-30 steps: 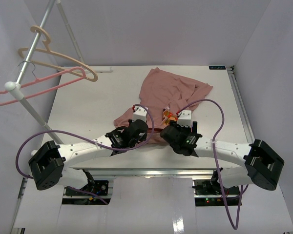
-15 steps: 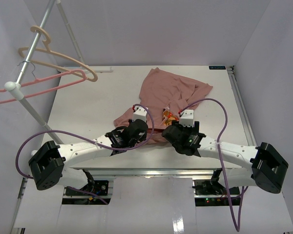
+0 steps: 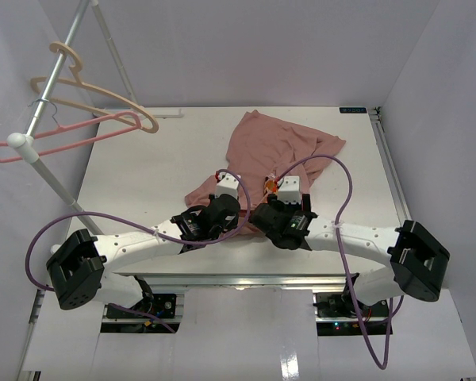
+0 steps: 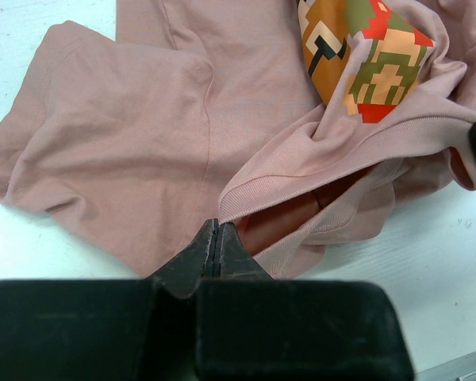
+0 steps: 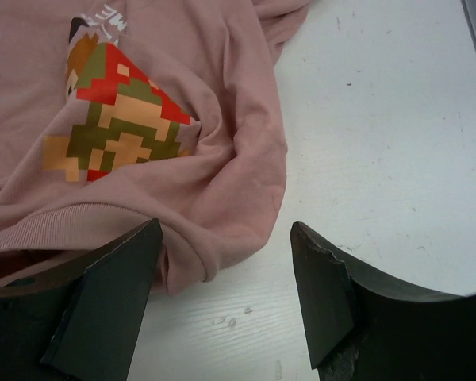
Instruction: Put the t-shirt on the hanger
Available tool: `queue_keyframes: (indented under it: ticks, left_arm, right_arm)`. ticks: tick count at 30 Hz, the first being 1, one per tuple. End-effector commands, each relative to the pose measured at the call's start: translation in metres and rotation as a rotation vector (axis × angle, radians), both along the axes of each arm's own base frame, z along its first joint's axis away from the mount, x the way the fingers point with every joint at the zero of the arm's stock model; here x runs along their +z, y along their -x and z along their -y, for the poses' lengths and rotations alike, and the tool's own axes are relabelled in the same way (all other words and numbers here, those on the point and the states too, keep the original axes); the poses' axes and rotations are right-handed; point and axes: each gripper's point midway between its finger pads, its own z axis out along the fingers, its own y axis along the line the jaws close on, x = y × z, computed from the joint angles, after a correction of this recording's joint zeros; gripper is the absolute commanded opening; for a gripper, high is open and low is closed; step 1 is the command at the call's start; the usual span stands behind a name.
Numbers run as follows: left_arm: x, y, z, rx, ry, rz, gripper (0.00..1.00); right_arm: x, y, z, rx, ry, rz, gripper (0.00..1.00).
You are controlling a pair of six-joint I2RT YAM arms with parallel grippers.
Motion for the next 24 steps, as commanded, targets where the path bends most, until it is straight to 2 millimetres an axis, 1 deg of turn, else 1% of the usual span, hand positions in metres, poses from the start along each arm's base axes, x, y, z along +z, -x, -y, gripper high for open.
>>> queue_keyframes:
  ticks: [1,5,7,8,10,12,13,14,16,18,21,24]
  left_arm:
    - [0.012,-0.001,-0.002,0.007,0.038,0.022,0.0]
    - [0.012,-0.002,-0.002,0.009,0.033,0.021,0.0]
    - [0.013,-0.002,-0.002,0.008,0.036,0.021,0.0]
    - [0.012,-0.001,-0.001,0.004,0.037,0.018,0.0]
    - [0.014,-0.001,0.0,-0.001,0.046,0.019,0.0]
    - [0.015,-0.001,0.003,-0.008,0.059,0.018,0.0]
    - [0.016,-0.001,0.003,-0.009,0.061,0.018,0.0]
    - [0.016,-0.001,0.003,-0.01,0.063,0.019,0.0]
    - [0.017,-0.001,0.004,-0.01,0.067,0.019,0.0]
    - [0.018,-0.001,0.004,-0.01,0.07,0.02,0.0]
    - [0.021,-0.001,0.005,-0.013,0.086,0.019,0.0]
    - [0.025,-0.001,0.005,-0.011,0.105,0.022,0.0]
  right_arm:
    - [0.042,-0.004,0.018,-0.079,-0.032,0.113,0.72]
    - [0.058,0.0,0.027,-0.075,-0.069,0.137,0.72]
    - [0.061,0.0,0.024,-0.061,-0.083,0.132,0.72]
    - [0.057,0.0,0.02,-0.03,-0.063,0.108,0.72]
    - [0.052,-0.004,-0.001,0.047,-0.079,0.092,0.72]
    - [0.038,-0.001,-0.018,0.138,-0.052,0.053,0.72]
    - [0.034,-0.001,-0.03,0.175,-0.074,0.052,0.72]
    - [0.028,0.0,-0.036,0.212,-0.065,0.045,0.72]
    - [0.019,0.001,-0.045,0.267,-0.059,0.039,0.73]
    - [0.018,0.0,-0.053,0.294,-0.082,0.049,0.73]
    - [0.009,0.0,-0.054,0.331,-0.071,0.052,0.73]
    - [0.008,0.001,-0.056,0.36,-0.097,0.072,0.73]
